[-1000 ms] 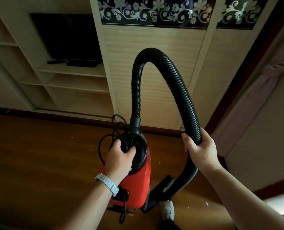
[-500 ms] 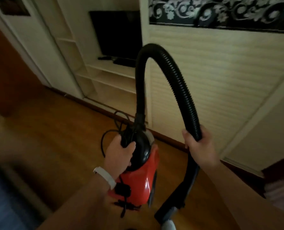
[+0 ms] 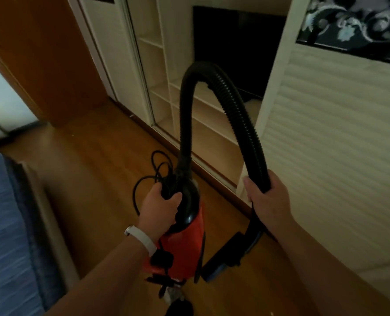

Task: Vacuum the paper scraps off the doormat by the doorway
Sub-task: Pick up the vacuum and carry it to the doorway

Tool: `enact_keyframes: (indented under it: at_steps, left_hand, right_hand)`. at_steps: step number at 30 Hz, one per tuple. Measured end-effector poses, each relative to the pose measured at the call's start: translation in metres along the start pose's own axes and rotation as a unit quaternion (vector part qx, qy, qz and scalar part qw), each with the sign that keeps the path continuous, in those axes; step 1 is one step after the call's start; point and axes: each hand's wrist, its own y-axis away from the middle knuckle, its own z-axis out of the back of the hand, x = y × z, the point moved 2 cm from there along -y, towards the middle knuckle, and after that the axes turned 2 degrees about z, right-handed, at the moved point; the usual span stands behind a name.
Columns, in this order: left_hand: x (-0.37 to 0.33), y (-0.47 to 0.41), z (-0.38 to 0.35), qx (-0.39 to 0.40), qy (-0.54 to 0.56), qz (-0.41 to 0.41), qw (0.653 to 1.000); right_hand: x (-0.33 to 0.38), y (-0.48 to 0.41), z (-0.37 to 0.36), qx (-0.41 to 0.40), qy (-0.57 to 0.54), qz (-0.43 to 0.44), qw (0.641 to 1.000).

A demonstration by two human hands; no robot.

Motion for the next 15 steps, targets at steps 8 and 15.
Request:
enact_keyframes:
  at_steps: [8, 15]
  left_hand:
    - [-0.006, -0.134, 0.073, -0.015, 0.018, -0.005, 1.000]
    - [-0.025, -0.211, 0.141, -0.047, 0.016, -0.021, 0.999]
  right_hand:
    - [0.044, -0.103, -0.126, 0.022, 0.005, -0.010, 1.000]
    - [0.087, -0.172, -0.216, 0.055, 0.003, 0.017, 0.998]
